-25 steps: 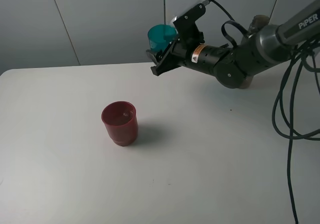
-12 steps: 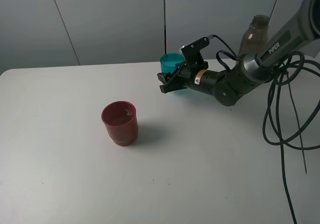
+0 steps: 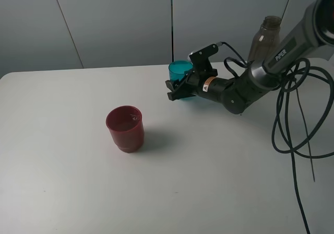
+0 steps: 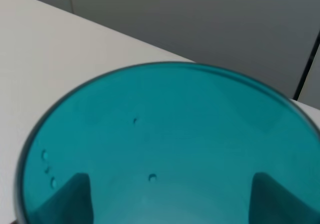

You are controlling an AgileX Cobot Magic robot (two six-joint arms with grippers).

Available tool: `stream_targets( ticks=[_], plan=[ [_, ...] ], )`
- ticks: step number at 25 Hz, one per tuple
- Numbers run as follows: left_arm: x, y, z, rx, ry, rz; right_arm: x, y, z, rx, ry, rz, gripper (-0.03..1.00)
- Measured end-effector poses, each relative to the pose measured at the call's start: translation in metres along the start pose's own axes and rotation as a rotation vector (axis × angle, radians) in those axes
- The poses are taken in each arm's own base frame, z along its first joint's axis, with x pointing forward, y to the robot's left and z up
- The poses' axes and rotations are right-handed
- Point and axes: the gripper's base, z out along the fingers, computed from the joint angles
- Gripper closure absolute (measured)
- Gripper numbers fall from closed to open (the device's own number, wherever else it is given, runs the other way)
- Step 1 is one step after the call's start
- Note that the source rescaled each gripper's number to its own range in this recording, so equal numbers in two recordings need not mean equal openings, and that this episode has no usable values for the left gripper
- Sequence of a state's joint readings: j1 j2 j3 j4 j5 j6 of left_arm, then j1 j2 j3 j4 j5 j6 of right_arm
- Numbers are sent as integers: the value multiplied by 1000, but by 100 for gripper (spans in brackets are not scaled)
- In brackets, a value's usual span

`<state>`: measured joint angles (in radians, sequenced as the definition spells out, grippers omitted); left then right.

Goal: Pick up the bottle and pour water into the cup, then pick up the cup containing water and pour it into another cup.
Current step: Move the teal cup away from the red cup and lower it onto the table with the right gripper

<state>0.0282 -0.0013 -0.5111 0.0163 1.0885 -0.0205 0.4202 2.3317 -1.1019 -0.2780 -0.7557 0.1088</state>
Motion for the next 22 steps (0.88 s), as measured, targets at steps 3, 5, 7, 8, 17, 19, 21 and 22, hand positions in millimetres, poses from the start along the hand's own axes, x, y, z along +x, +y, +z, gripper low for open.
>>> stream_targets(
  ticks=[3, 5, 7, 8, 17, 19, 21, 22],
  plan=[
    [0, 0, 0, 0, 0, 0, 2, 0, 0, 2, 17, 0, 92],
    [0, 0, 0, 0, 0, 0, 2, 0, 0, 2, 19, 0, 92],
    [0, 0, 0, 0, 0, 0, 2, 0, 0, 2, 19, 0, 92],
    [0, 0, 0, 0, 0, 0, 2, 0, 0, 2, 19, 0, 92],
    [0, 0, 0, 0, 0, 0, -1, -1, -2, 9, 49, 4, -2],
    [0, 0, 0, 0, 0, 0, -5, -2, -4, 16, 75, 5, -2],
    [0, 0, 0, 0, 0, 0, -9, -3, -7, 26, 116, 1, -3],
    [0, 0, 0, 0, 0, 0, -10, -4, -9, 32, 144, -1, -3]
  ],
)
